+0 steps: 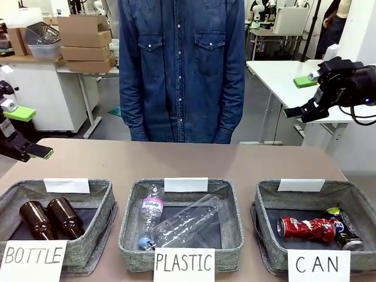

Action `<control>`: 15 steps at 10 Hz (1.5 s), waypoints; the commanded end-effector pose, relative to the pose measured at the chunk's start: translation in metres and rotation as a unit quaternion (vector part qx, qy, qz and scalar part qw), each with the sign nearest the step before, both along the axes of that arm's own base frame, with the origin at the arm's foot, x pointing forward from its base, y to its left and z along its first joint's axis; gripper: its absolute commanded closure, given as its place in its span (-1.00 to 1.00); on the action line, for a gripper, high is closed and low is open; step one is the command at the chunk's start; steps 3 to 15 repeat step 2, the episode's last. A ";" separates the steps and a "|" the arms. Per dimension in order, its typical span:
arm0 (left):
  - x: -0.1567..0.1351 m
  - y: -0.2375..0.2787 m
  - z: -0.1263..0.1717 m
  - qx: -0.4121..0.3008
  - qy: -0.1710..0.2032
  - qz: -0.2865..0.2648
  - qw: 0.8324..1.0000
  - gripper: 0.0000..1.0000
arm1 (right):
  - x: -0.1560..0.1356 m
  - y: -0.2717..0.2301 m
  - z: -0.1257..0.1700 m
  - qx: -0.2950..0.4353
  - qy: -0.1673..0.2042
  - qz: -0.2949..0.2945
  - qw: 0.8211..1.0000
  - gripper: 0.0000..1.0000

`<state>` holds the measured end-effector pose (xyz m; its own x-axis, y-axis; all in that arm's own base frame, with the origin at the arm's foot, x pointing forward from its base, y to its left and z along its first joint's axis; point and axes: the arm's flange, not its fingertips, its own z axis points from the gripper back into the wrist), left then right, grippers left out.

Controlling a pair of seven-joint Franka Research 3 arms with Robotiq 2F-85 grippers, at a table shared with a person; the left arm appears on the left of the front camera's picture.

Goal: Sort the can waste into the basket.
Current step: Pick up the can waste from the table and place it in the right Fabric basket.

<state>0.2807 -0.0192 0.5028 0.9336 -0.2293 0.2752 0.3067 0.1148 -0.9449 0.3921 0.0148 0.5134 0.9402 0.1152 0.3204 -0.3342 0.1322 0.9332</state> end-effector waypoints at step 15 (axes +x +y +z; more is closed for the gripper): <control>-0.003 0.000 0.001 0.000 -0.002 -0.002 1.000 -1.00 | 0.000 -0.005 0.000 -0.004 -0.010 0.009 1.000 -1.00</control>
